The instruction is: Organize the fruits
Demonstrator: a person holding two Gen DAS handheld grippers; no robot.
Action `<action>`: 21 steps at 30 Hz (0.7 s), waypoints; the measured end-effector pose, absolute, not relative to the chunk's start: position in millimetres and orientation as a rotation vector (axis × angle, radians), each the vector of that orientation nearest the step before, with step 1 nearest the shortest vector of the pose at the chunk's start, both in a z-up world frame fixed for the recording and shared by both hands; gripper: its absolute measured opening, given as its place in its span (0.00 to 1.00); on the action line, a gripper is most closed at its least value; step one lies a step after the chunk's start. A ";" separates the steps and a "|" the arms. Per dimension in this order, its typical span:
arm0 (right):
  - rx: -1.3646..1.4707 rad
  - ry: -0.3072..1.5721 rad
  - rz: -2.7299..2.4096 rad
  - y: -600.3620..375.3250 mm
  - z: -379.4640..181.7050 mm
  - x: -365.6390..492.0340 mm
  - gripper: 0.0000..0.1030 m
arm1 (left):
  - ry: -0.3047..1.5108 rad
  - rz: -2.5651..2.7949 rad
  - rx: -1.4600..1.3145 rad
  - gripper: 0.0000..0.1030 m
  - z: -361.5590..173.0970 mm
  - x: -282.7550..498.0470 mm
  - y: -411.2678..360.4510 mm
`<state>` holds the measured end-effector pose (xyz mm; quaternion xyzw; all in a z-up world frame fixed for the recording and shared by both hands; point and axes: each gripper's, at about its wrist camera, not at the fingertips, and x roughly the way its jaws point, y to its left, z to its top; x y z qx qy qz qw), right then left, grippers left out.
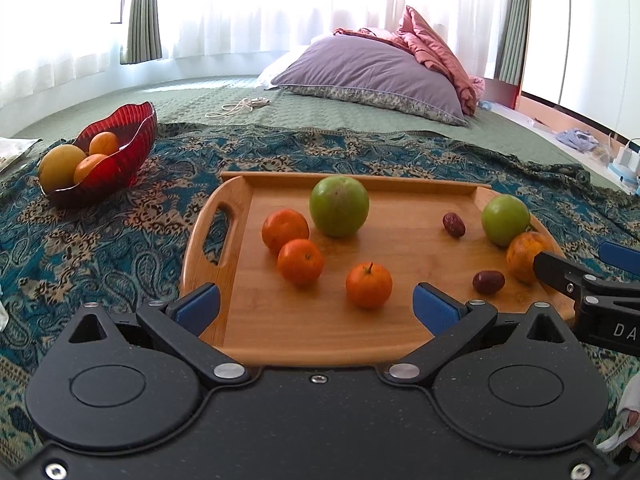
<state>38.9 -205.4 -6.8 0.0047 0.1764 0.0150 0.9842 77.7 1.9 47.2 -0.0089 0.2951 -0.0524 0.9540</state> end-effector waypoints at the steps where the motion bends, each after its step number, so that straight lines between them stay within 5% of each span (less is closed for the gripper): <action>1: 0.011 0.356 0.031 -205.3 -8.4 36.6 1.00 | 0.600 -0.104 -0.016 1.00 46.2 75.8 2.1; 21: 0.025 0.429 0.040 -203.3 -51.2 18.2 1.00 | 0.653 -0.088 0.023 1.00 10.4 56.9 -0.5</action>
